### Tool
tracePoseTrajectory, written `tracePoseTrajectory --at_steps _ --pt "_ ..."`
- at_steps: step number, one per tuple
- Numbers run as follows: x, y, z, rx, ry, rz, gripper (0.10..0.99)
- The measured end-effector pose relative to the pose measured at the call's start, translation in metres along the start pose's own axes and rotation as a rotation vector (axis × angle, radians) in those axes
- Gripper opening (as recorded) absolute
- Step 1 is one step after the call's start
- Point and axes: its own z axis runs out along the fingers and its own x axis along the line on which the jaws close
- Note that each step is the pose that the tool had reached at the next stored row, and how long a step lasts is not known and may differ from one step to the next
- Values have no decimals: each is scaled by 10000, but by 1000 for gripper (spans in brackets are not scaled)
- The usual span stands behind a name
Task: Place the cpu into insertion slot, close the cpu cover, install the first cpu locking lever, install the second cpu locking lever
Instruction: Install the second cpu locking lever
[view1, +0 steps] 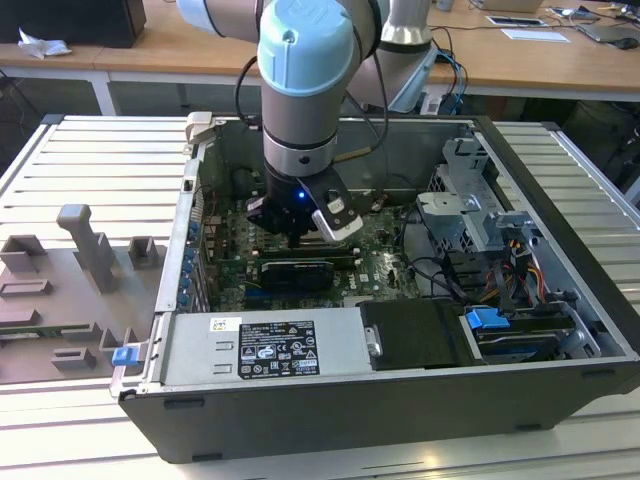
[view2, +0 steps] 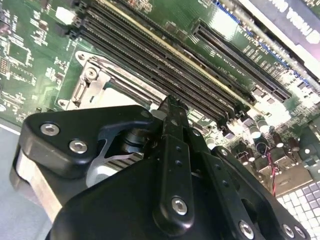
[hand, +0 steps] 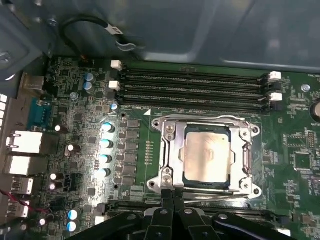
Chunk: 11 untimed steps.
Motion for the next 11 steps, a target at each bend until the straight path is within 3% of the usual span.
tracePoseTrajectory --at_steps 4,7,11 --pt "43 -18 28 -228 13 -153 106" --pt "86 -47 43 -330 26 -252 106" --pt "115 -68 73 -581 33 -384 106"
